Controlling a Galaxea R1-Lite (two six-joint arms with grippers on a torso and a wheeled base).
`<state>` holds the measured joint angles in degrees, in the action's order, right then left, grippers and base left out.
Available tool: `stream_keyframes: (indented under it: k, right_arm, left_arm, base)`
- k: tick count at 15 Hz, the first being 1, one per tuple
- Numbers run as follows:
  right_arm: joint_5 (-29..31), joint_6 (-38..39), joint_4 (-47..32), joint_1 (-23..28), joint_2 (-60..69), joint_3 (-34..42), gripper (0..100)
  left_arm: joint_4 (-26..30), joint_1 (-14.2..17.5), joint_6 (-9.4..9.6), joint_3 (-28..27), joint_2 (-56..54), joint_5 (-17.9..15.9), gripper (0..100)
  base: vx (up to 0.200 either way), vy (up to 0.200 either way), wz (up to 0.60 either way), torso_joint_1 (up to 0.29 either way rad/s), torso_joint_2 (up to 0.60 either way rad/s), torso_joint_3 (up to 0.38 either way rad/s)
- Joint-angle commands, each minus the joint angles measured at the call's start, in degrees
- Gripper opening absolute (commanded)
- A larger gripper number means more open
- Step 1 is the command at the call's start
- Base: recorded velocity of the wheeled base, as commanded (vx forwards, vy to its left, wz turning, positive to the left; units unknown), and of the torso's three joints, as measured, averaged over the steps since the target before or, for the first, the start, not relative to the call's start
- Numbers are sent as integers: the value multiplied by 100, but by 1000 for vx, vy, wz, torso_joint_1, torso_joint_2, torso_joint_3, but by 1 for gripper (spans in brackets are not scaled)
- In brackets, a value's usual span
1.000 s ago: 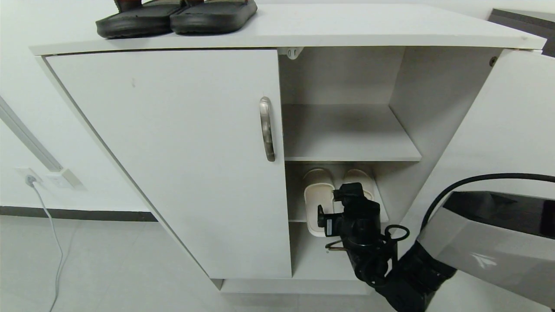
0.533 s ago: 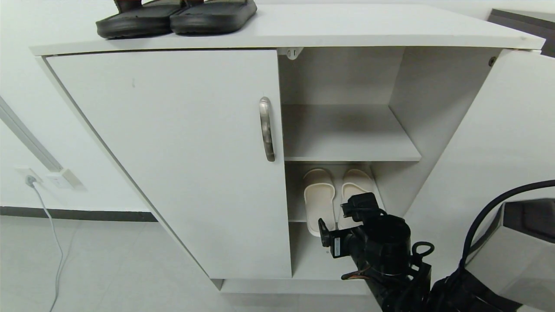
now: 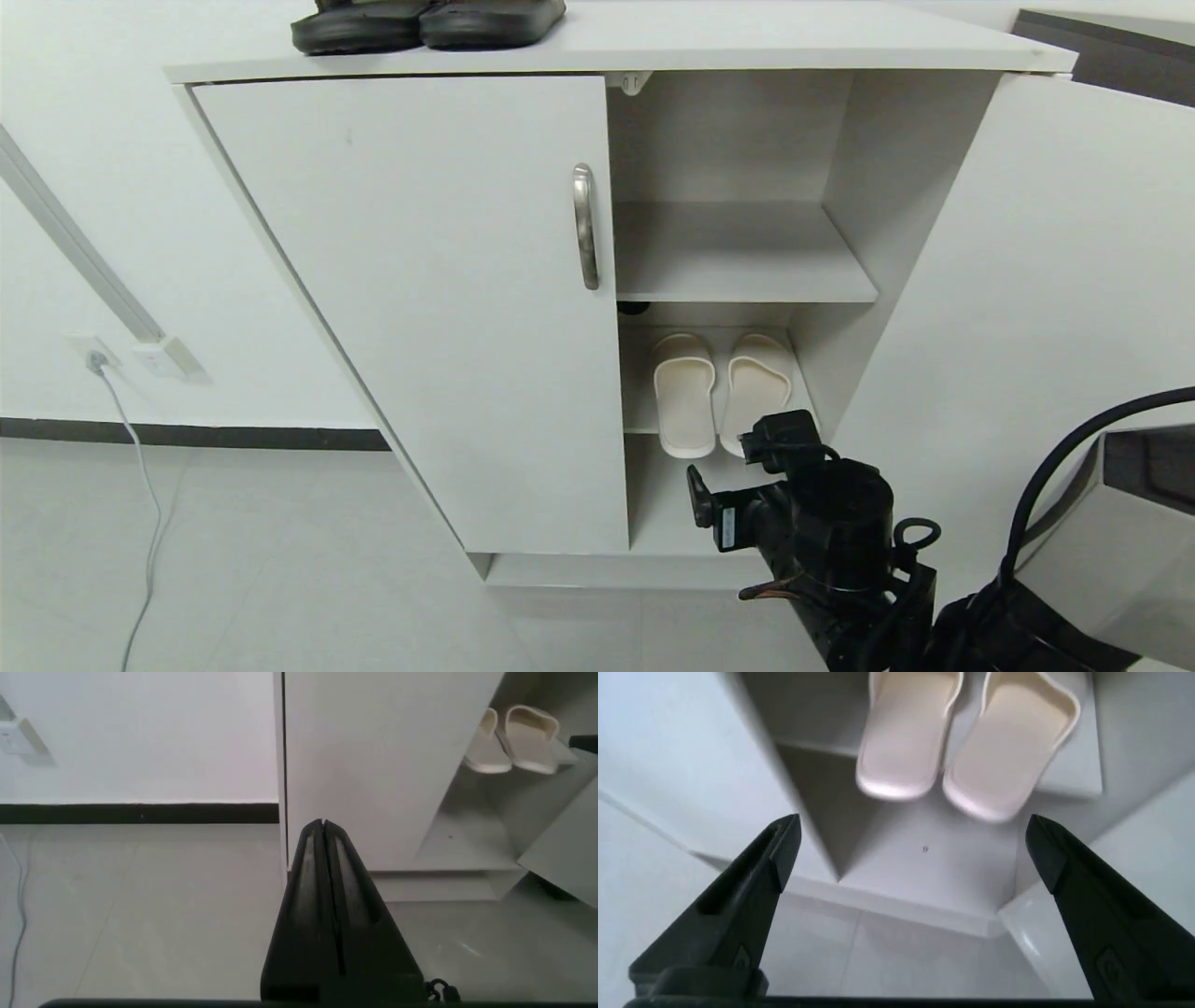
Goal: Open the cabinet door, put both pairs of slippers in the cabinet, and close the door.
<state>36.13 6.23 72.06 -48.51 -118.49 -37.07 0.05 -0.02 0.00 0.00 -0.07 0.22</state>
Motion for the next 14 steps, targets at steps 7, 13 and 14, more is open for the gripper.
stream_keyframes:
  k: [7,13,14]
  right_arm:
    - [8,-25,159,34,186,77,100]
    - [-1,-25,151,34,309,77,100]
    - [-1,-25,142,43,309,86,100]
  left_arm:
    - [4,2,9,0,7,-13,0]
    - [4,2,9,0,7,-13,0]
    - [4,2,9,0,7,-13,0]
  base:
    - [0,0,0,0,0,0]
    - [0,0,0,0,3,158]
    - [0,0,0,7,2,212]
